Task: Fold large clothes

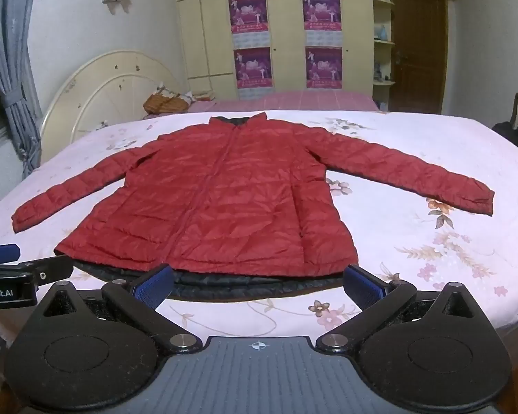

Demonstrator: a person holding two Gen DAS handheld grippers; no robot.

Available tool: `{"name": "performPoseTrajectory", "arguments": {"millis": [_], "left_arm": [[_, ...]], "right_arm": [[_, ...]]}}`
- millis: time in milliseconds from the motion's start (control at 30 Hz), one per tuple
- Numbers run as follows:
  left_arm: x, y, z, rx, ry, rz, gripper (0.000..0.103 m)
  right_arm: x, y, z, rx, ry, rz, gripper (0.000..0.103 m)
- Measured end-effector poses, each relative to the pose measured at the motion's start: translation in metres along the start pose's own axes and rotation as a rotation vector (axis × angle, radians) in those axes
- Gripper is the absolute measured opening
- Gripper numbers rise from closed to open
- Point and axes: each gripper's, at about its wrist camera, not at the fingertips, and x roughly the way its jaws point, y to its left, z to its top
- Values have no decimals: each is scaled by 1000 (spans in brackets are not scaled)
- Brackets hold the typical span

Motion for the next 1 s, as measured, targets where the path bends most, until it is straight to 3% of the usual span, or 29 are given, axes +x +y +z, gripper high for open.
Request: {"name": "performPoseTrajectory", "arguments": {"millis": [1000], "left_arm": [[-2,5,4,13,3,-4,103]], "right_arm": [[0,9,3,-10,-13,-1,103]]}}
